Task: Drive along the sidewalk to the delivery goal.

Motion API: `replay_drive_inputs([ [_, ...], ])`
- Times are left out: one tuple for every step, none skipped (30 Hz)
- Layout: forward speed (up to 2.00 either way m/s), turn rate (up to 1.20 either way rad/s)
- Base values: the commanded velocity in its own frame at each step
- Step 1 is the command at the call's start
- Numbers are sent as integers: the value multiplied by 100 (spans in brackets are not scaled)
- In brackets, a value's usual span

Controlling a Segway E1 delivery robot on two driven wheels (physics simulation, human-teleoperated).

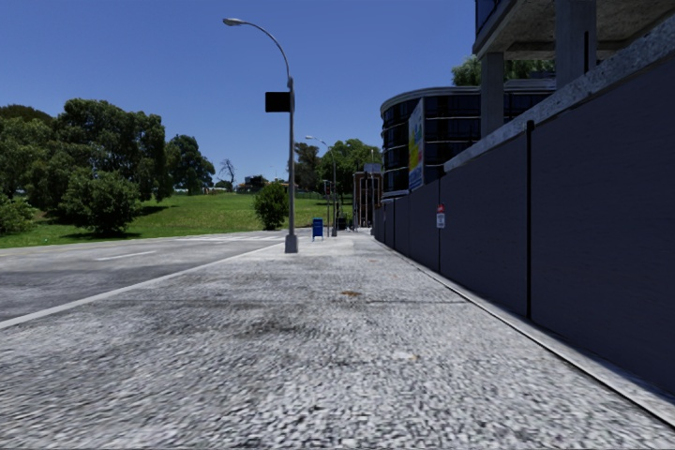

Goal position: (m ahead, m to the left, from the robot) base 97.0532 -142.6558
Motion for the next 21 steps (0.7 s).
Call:
replay_drive_inputs([
  [200, 0],
  [200, 0],
  [200, 0],
  [200, 0],
  [200, 0],
  [200, 0],
  [200, 0],
  [200, 0],
  [200, 0],
  [200, 0],
  [200, 0],
  [200, 0],
  [200, 0],
  [200, 0],
  [200, 0],
  [200, 0],
  [200, 0],
  [200, 0],
  [200, 0],
  [200, 0],
  [200, 0],
])
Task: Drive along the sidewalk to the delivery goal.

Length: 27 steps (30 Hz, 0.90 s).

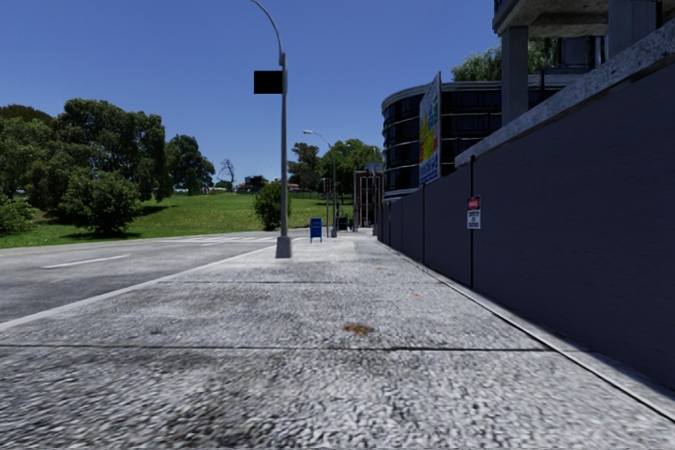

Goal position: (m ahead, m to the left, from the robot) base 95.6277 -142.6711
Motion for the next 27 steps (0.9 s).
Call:
replay_drive_inputs([
  [200, 0],
  [200, 0],
  [200, 0],
  [200, 0],
  [200, 0],
  [200, 0],
  [200, 0],
  [200, 0],
  [200, 0],
  [200, 0],
  [200, 0],
  [200, 0],
  [200, 0],
  [200, 0],
  [200, 0],
  [200, 0],
  [200, 0],
  [200, 0],
  [200, 0],
  [200, 0],
  [200, 0],
  [200, 0],
  [200, 0],
  [200, 0],
  [200, 0],
  [200, 0],
  [200, 0],
])
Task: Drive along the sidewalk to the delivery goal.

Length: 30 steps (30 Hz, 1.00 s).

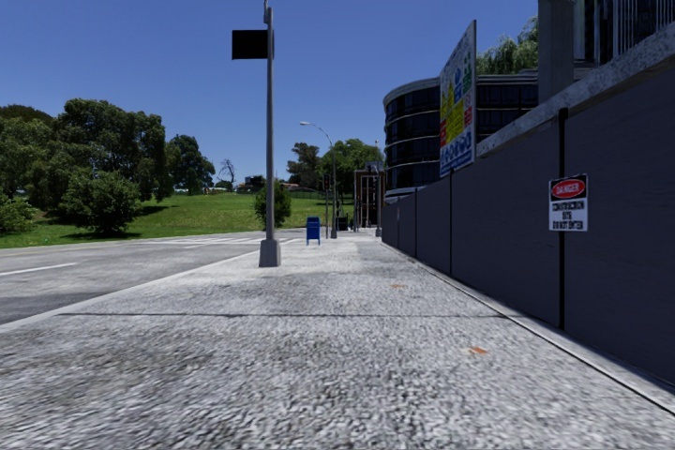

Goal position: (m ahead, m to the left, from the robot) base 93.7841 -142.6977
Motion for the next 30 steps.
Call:
replay_drive_inputs([
  [200, 0],
  [200, 0],
  [200, 0],
  [200, 0],
  [200, 0],
  [200, 0],
  [200, 0],
  [200, 0],
  [200, 0],
  [200, 0],
  [200, 0],
  [200, 0],
  [200, 0],
  [200, 0],
  [200, 0],
  [200, 0],
  [200, 0],
  [200, 0],
  [200, 0],
  [200, 0],
  [200, 0],
  [200, 0],
  [200, 0],
  [200, 0],
  [200, 0],
  [200, 0],
  [200, 0],
  [200, 0],
  [200, 0],
  [200, 0],
])
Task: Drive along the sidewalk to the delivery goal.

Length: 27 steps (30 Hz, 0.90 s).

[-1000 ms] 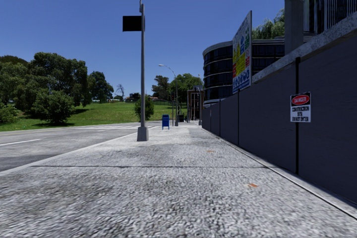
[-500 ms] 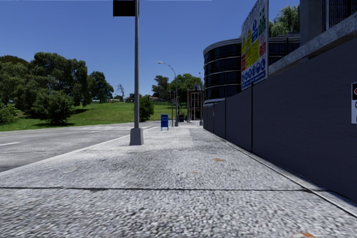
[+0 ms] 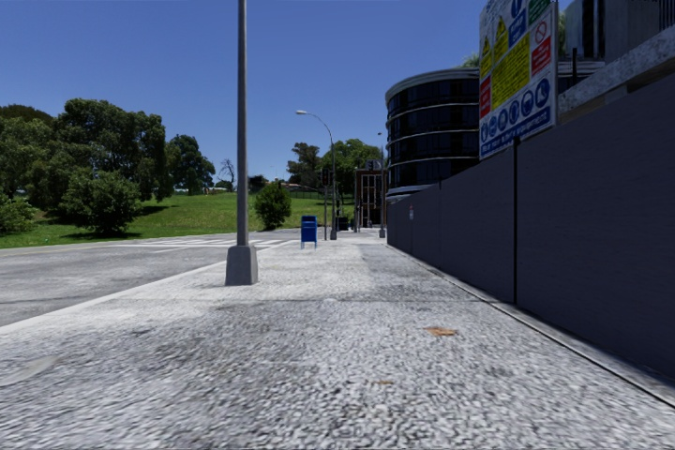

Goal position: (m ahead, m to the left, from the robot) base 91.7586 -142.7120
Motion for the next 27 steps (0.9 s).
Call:
replay_drive_inputs([
  [200, 0],
  [200, 0],
  [200, 0],
  [200, 0],
  [200, 0],
  [200, 0],
  [200, 0],
  [200, 0],
  [200, 0],
  [200, 0],
  [200, 0],
  [200, 0],
  [200, 0],
  [200, 0],
  [200, 0],
  [200, 0],
  [200, 0],
  [200, 0],
  [200, 0],
  [200, 0],
  [200, 0],
  [200, 0],
  [200, 0],
  [200, 0],
  [200, 0],
  [200, 0],
  [200, 0],
])
